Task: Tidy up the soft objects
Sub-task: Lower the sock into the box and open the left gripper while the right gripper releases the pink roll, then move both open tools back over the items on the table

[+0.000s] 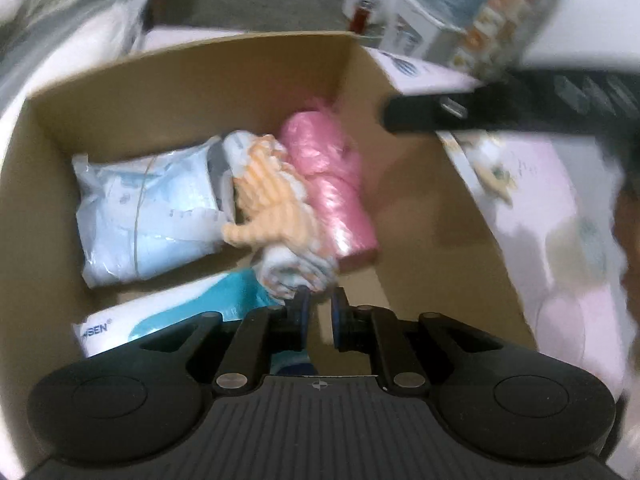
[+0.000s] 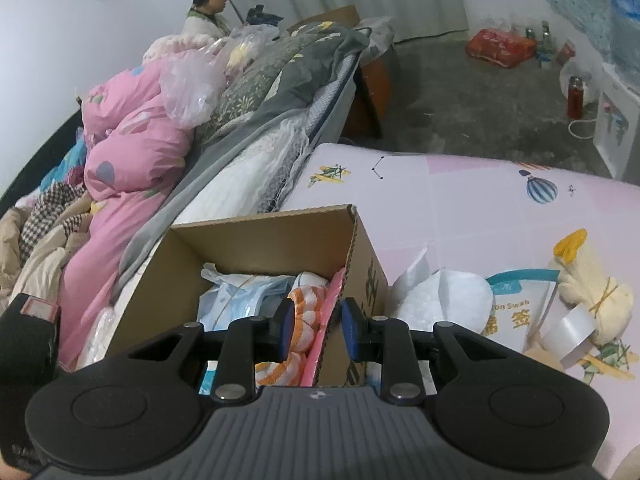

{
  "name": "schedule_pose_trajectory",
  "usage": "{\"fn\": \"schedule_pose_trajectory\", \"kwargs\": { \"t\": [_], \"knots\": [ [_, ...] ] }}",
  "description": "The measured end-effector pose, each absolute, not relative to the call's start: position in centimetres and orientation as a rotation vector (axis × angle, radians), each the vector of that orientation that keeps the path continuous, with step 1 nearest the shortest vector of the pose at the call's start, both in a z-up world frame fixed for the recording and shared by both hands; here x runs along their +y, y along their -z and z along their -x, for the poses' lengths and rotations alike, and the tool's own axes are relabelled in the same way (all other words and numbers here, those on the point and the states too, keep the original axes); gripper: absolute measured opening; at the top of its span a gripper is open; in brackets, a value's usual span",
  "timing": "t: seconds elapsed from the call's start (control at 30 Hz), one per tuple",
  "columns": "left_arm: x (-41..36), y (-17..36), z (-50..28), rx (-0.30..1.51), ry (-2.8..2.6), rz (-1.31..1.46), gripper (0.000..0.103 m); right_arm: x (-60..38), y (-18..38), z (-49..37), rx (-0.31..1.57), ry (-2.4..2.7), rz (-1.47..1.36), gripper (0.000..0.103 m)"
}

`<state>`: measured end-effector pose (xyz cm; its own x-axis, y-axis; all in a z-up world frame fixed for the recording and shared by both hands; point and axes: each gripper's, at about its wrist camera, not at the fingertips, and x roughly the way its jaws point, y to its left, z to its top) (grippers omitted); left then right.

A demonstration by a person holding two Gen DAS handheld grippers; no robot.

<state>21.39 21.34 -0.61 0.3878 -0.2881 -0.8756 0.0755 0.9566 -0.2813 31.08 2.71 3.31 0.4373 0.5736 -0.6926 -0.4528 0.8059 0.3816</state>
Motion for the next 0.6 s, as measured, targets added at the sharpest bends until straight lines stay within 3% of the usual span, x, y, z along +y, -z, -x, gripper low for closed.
{"fn": "schedule_pose_trajectory", "kwargs": {
  "t": [0.17, 0.4, 0.6],
  "knots": [
    [21.3, 0.8, -21.7, 1.179, 0.238, 0.227, 0.01, 1.6, -3.8, -31.0, 0.915, -0.638, -0.182, 0.026],
    [20.1, -3.2, -18.5, 1.094, 0.233, 0.103, 0.01, -2.5, -6.2, -29.9, 0.854, -0.628, -0.214, 0.026],
    [19.3, -0.4, -23.1, 1.141, 0.15, 0.062, 0.011, -7.2, -6.5, -28.9, 0.842, -0.598, -0.248, 0.026]
  ]
}}
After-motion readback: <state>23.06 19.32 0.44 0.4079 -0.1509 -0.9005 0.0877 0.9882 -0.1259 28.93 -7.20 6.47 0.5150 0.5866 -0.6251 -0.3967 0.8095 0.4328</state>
